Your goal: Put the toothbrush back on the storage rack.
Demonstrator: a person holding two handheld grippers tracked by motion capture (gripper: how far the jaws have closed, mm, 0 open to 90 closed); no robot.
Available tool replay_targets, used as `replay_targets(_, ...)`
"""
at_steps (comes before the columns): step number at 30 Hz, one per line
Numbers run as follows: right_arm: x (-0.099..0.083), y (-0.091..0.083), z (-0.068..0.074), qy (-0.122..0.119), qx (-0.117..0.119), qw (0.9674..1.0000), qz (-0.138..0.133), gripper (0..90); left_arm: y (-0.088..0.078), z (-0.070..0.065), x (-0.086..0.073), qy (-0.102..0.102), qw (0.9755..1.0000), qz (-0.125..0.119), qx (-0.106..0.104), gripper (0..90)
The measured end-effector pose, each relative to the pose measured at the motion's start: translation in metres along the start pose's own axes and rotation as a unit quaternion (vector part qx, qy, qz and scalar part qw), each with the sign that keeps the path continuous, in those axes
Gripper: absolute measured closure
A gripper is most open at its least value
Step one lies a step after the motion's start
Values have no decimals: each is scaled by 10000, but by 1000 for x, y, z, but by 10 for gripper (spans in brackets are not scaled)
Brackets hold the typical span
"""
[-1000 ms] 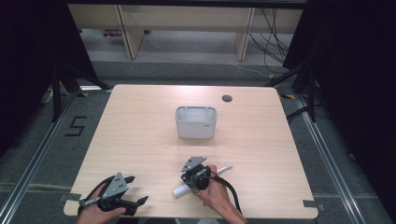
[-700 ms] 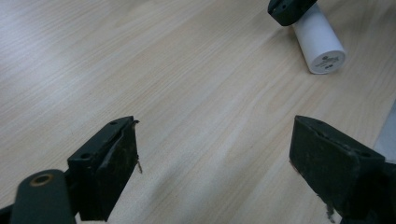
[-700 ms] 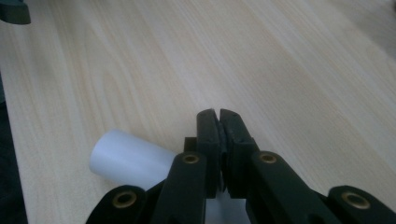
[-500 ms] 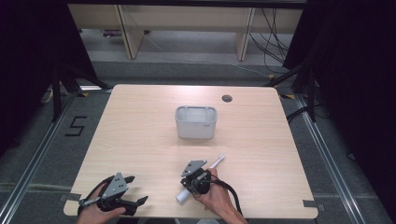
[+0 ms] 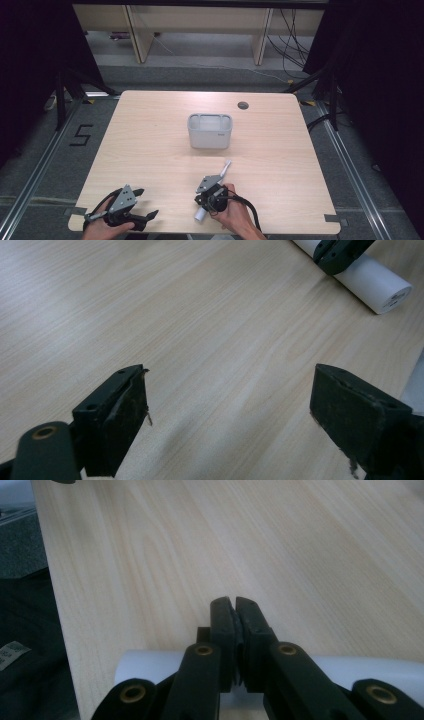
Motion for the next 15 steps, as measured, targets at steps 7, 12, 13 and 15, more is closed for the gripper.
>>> replay_targets(7,-2,-2,2,-117,48,9999,15,869,-1,1,0,65,9999,81,-36,147)
replay_targets(12,-6,-7,3,-94,29,9999,45,867,0,1,0,19,10000,39,-19,147)
replay_targets(13,-7,-7,3,-66,89,9999,27,867,-1,2,0,115,9998,130,6,147)
replay_targets(15,-8,-8,3,-35,37,10000,19,867,-2,3,0,181,9997,177,53,147)
Point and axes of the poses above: each handheld gripper's, and its own axes: y roughly forward along the jaws, x roughly out of its top, z roughly to its left, the point moved 1 cm from there along y, roughly forward along the jaws, and after that the axes turned 11 degrees about -x, right-handed, at the moved point
